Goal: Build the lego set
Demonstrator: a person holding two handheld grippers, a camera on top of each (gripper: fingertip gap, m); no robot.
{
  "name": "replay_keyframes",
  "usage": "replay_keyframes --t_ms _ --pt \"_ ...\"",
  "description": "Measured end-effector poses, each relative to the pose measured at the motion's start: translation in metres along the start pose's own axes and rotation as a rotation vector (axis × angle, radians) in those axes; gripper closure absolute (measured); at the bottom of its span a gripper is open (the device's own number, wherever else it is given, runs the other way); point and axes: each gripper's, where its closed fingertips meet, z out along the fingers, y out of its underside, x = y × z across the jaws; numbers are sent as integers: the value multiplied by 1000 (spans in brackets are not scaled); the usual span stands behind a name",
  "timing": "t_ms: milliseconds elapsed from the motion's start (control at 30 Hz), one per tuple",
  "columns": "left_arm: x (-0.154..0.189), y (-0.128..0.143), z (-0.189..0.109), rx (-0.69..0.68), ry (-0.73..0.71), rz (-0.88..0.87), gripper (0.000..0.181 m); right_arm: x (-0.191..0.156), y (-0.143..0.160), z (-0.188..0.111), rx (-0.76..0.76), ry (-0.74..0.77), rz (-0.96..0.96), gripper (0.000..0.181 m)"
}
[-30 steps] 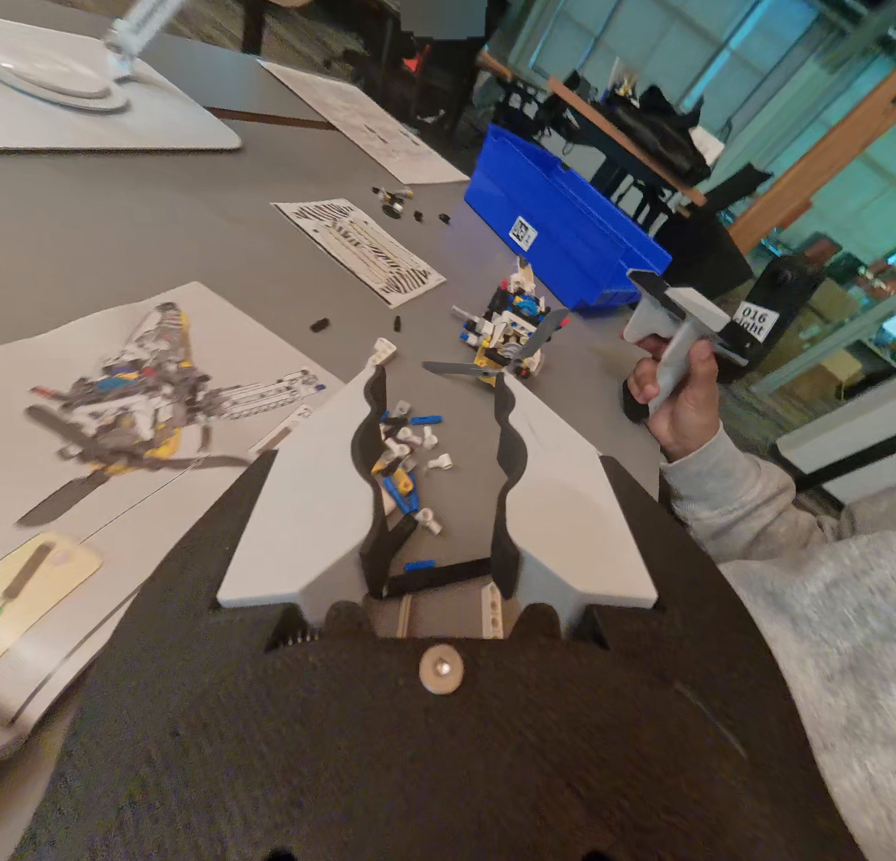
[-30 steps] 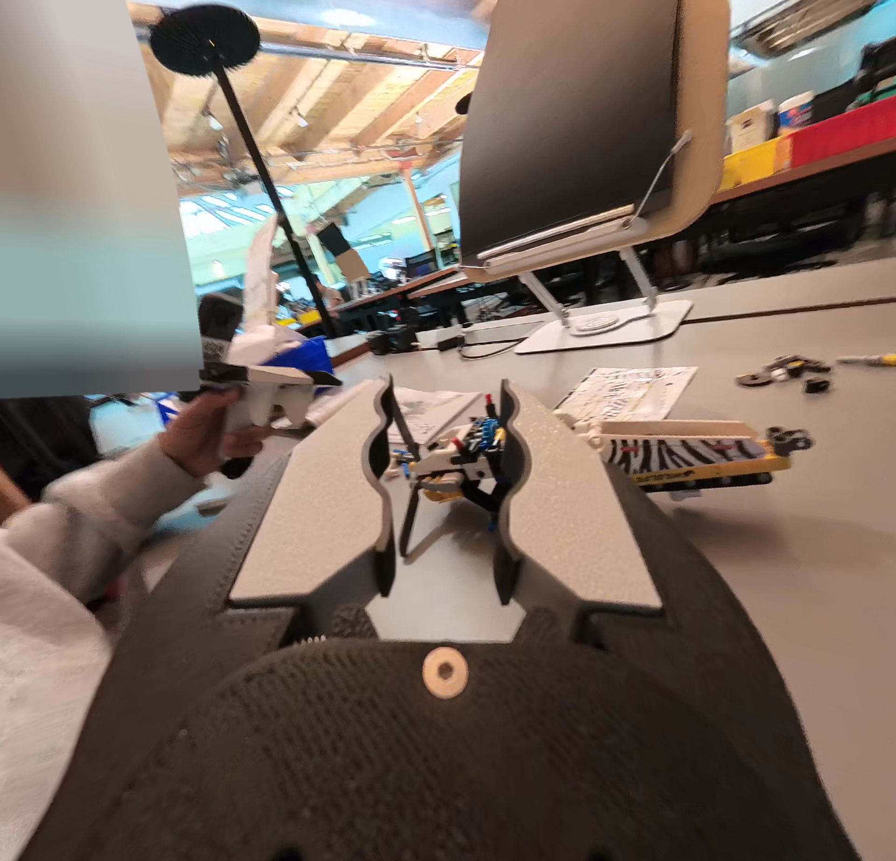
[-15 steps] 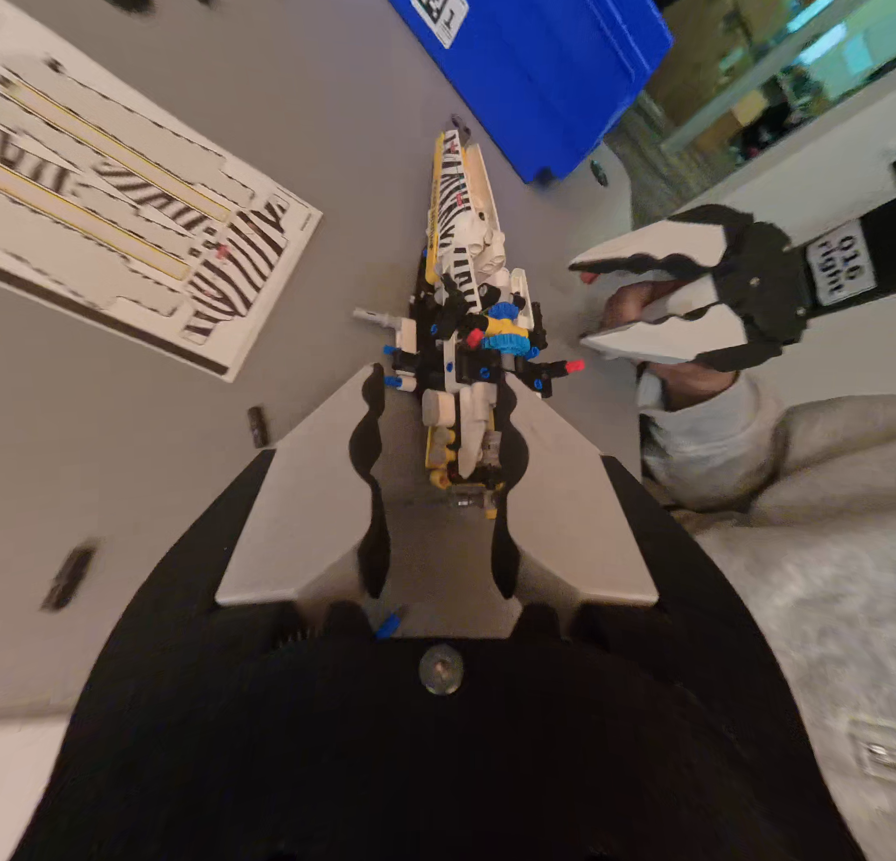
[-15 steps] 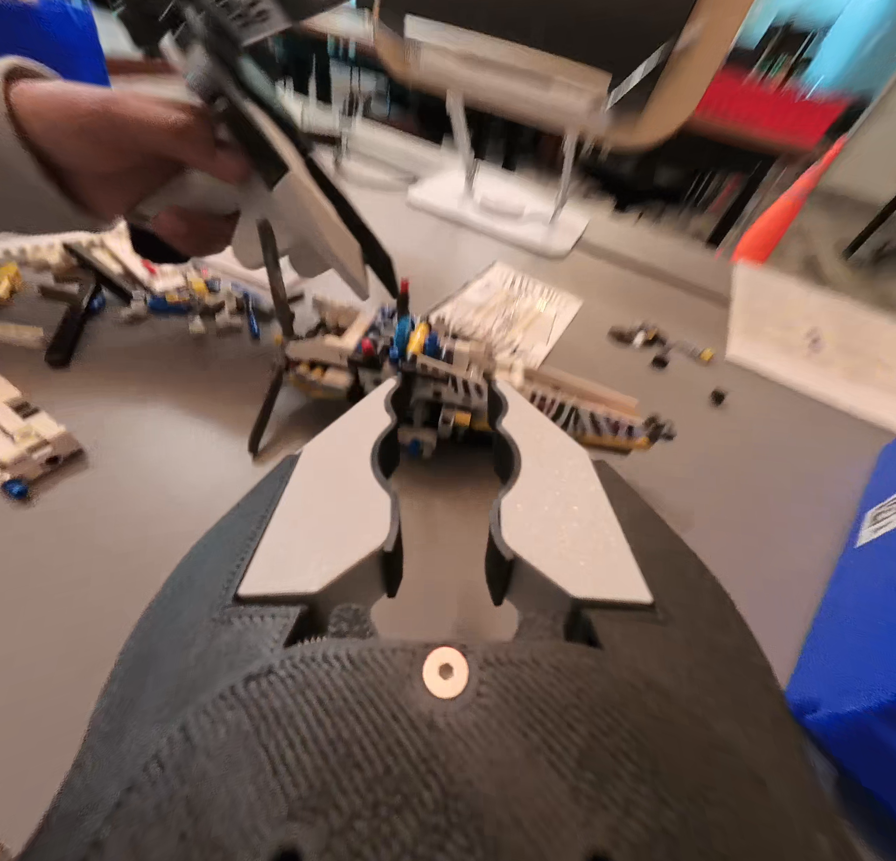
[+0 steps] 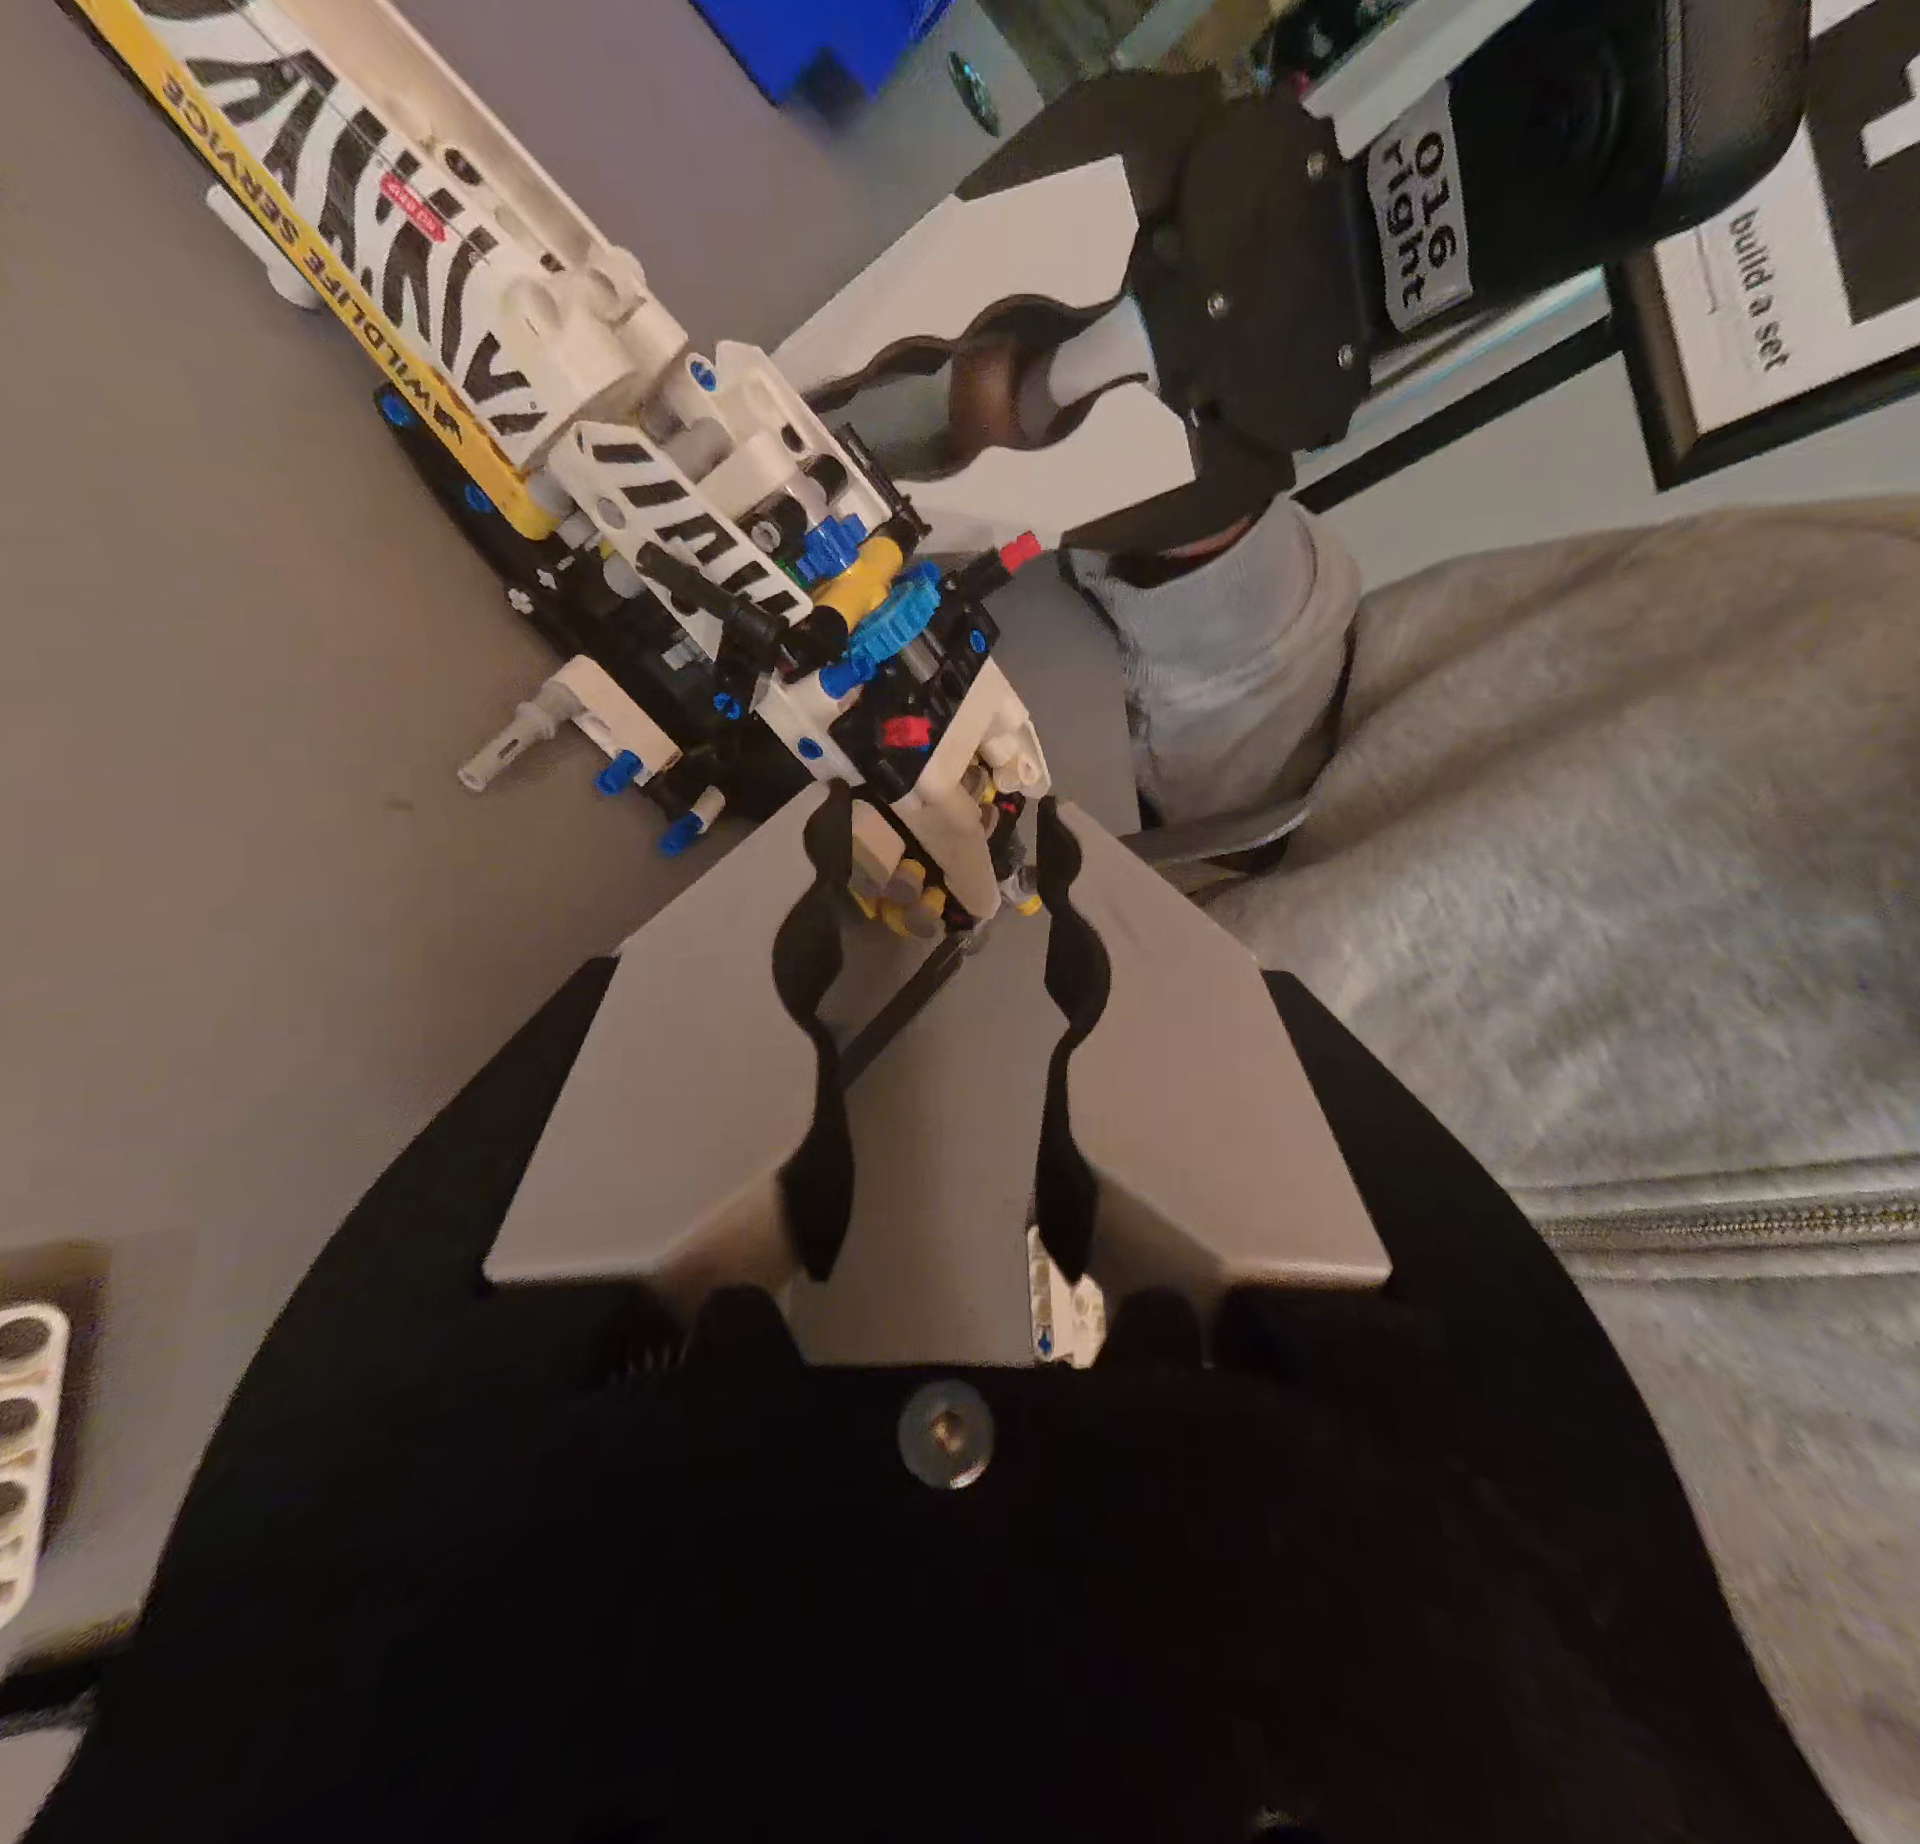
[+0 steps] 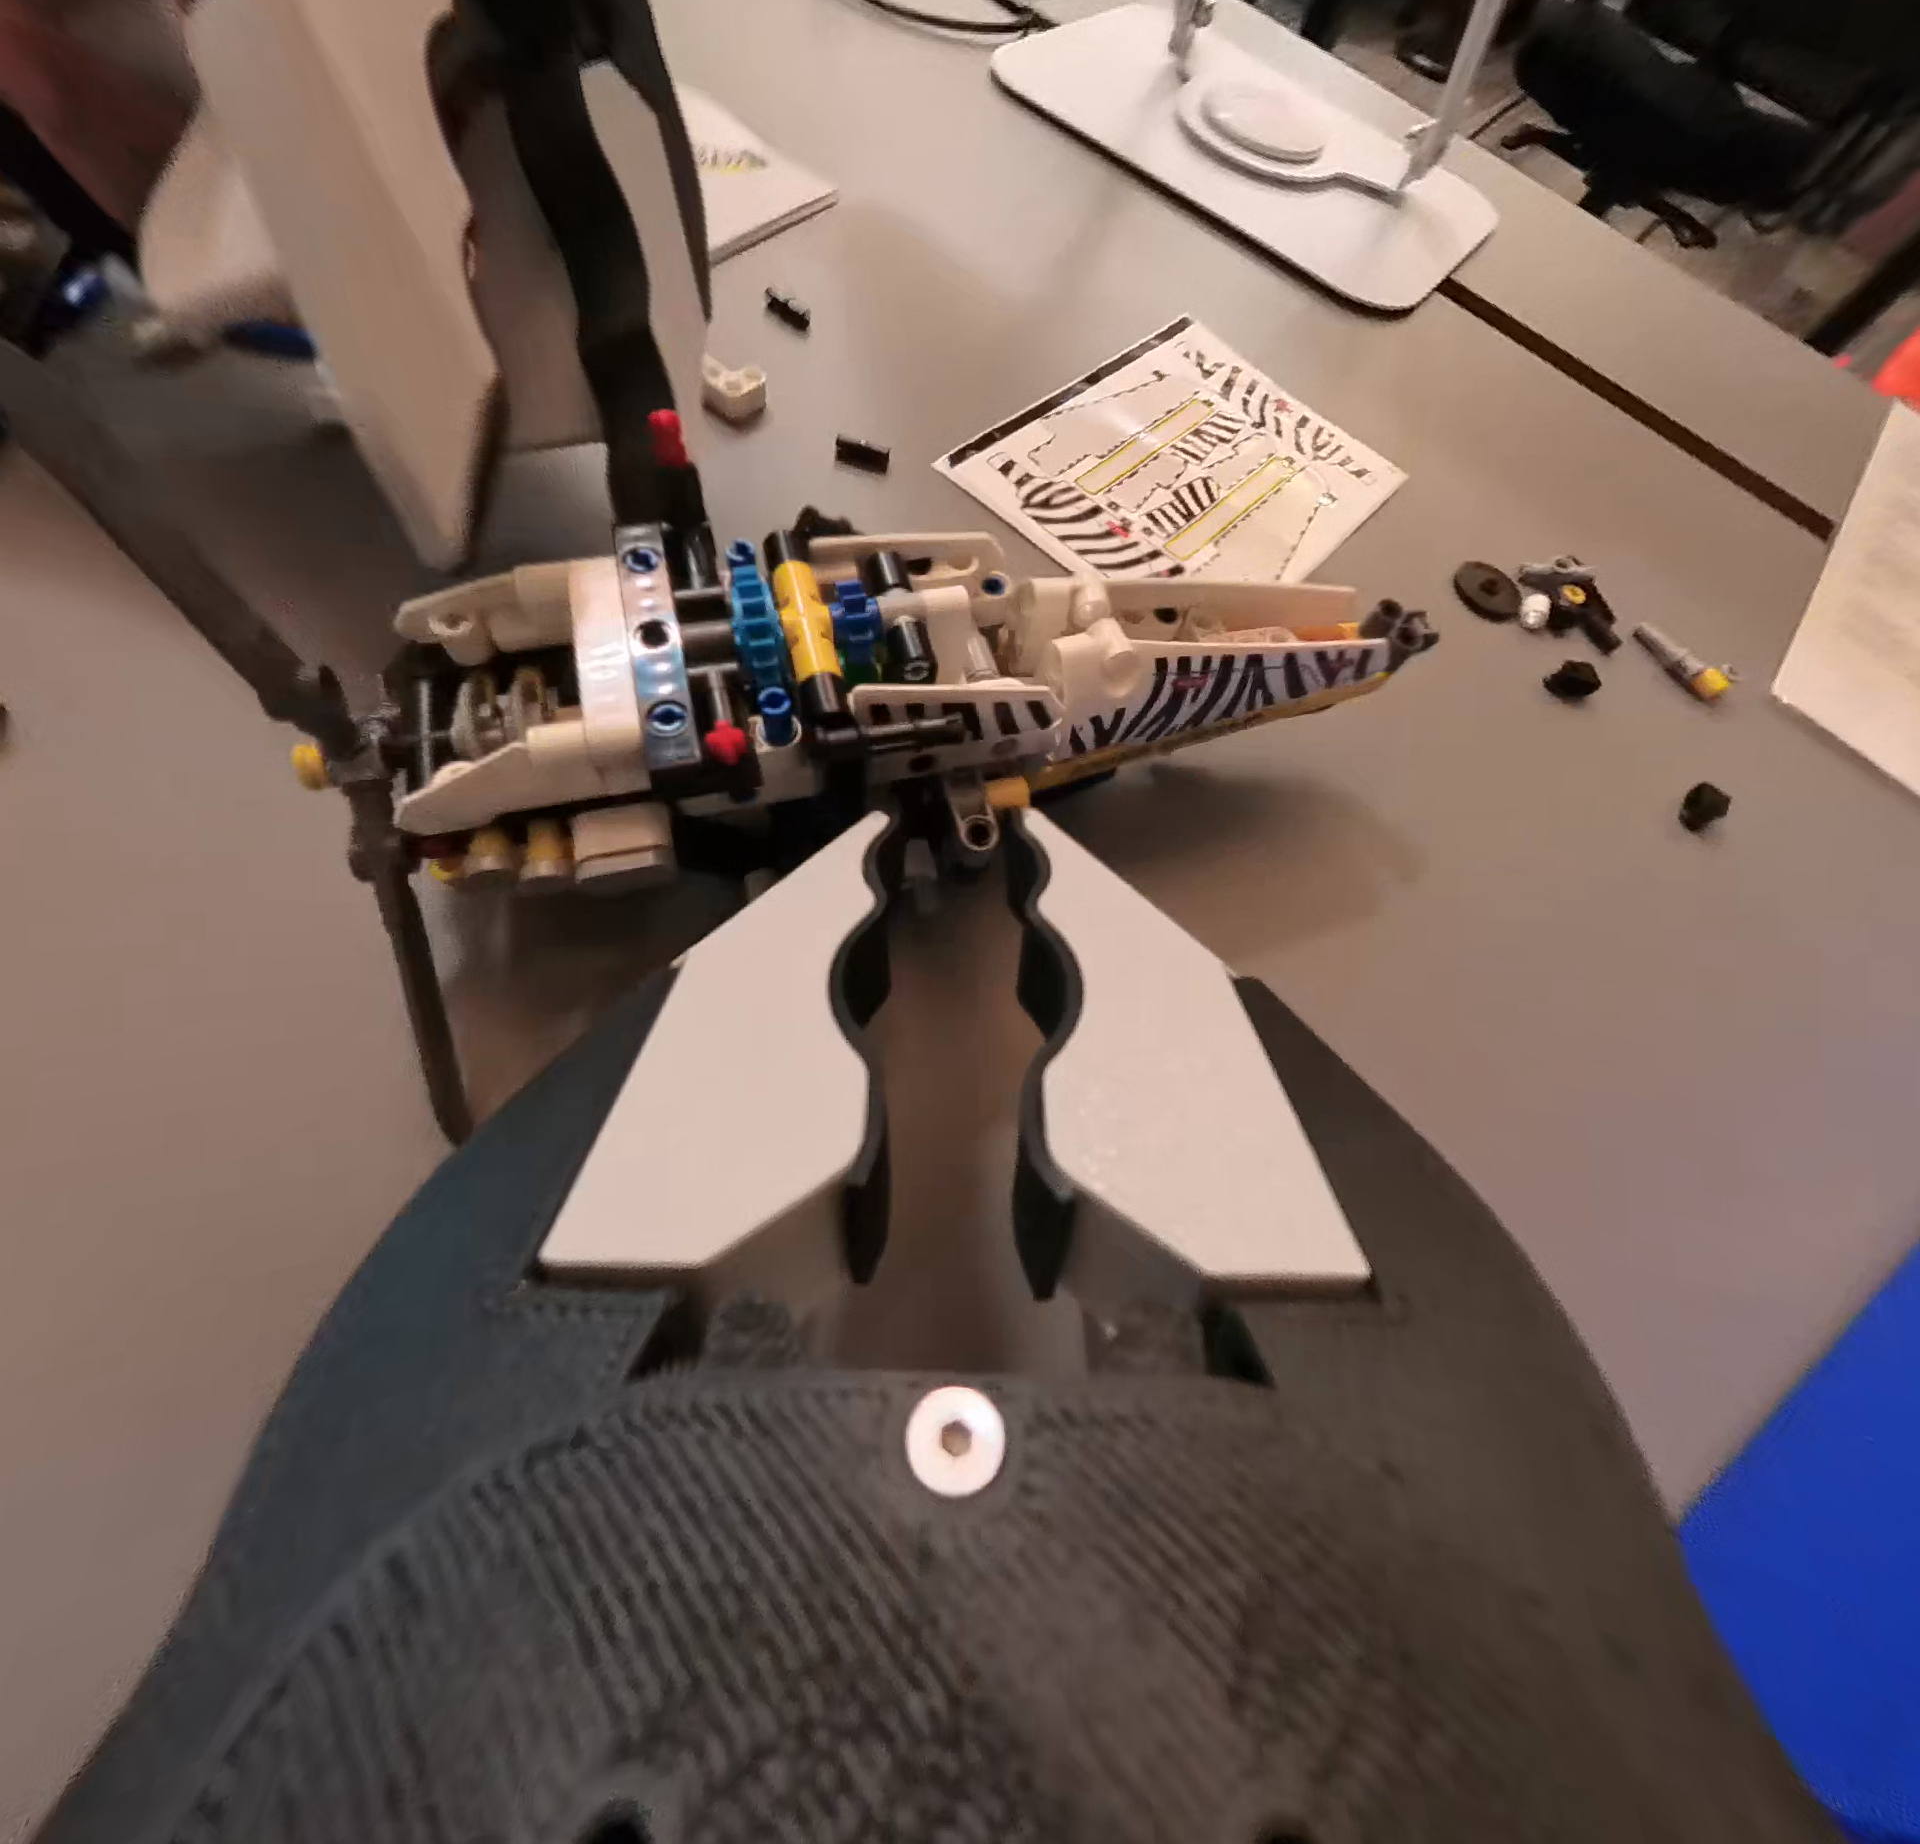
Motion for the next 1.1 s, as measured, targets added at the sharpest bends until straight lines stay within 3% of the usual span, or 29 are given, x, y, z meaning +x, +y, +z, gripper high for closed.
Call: replay_keyframes --t_ms 100,233,433,700,1100 --pt "-9 -2 -13 9 -66 38 147 1 0 1 6 -19 -59 170" --pt "-44 -11 -32 32 -285 145 147 0 0 2 22 -79 -87 173" --pt "-75 -16 -24 -108 -413 303 161 -1 -1 2 33 -160 -91 174" --pt "-80 -8 -4 -237 -330 411 176 -1 -2 2 42 -169 -90 174" --pt "-75 -7 -11 -205 -288 419 177 -4 -2 5 23 -216 -61 175"
